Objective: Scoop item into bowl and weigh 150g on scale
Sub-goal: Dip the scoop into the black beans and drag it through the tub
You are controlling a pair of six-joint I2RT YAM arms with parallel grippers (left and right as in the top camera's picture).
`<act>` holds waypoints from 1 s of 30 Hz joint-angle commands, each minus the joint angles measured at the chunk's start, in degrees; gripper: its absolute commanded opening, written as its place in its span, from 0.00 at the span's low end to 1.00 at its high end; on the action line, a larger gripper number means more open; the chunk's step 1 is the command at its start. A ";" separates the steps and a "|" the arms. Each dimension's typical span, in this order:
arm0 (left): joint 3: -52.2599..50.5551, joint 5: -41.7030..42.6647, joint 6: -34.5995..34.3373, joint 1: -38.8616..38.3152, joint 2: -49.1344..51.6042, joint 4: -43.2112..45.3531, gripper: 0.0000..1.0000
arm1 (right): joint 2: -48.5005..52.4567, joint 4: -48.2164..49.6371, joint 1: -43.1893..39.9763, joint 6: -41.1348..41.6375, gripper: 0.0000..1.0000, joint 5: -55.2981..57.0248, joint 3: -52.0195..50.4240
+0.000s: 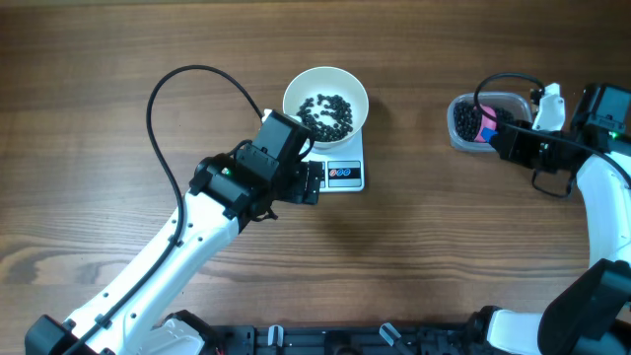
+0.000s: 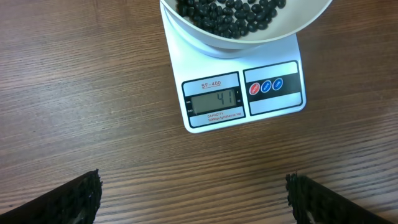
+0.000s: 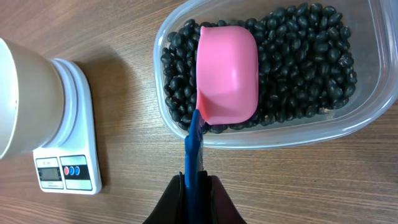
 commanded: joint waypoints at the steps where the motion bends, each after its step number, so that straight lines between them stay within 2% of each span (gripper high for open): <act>1: -0.37 0.31 0.90 0.48 0.46 0.15 1.00 | -0.39 -0.52 -0.79 4.24 0.04 -4.50 0.42; 11: -0.37 0.31 0.90 0.48 0.46 0.15 1.00 | -0.39 -0.37 -4.20 4.68 0.04 -10.91 0.42; 30: -0.37 0.31 0.90 0.48 0.46 0.15 1.00 | -0.39 1.22 -4.22 11.02 0.04 -6.84 0.42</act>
